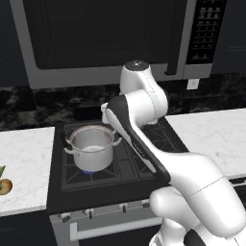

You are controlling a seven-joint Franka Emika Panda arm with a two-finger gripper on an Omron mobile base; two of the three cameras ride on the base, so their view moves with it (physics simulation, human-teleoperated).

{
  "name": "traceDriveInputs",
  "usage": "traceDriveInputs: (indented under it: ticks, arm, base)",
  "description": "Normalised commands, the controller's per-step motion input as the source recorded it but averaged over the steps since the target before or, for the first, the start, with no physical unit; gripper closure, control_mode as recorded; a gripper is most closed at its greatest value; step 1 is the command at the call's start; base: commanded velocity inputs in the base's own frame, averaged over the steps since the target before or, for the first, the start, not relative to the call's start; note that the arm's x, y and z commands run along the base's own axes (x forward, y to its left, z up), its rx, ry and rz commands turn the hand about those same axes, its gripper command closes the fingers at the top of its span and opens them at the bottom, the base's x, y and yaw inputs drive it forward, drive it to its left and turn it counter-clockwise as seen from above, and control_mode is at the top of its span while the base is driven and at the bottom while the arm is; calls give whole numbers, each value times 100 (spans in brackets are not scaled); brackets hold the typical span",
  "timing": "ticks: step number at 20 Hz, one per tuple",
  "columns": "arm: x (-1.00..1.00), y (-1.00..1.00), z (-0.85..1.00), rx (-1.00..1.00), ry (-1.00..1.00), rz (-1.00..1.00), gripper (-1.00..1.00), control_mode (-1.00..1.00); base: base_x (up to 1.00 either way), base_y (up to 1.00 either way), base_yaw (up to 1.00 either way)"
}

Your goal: Put the corn and onion in the pot. Retrieve the spatula and lightly stir the vegetables in the pot.

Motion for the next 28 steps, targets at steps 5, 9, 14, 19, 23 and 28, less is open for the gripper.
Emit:
traceDriveInputs:
  ticks: [5,9,14,19,23,28]
  arm:
    - [0,-52,2,0,-3,8,-100,-100]
    - [0,-21,-2,2,0,1,-100,-100]
    - [-14,0,0,3,1,0,-100,-100]
    - [-23,15,0,0,0,0,-100,-100]
    - [-19,39,0,0,0,0,-100,-100]
    - [0,0,0,0,0,0,-100,100]
  base:
    - [0,0,0]
    - [0,0,0]
    - [0,0,0]
    - [0,0,0]
    - [0,0,0]
    - [-4,90,0]
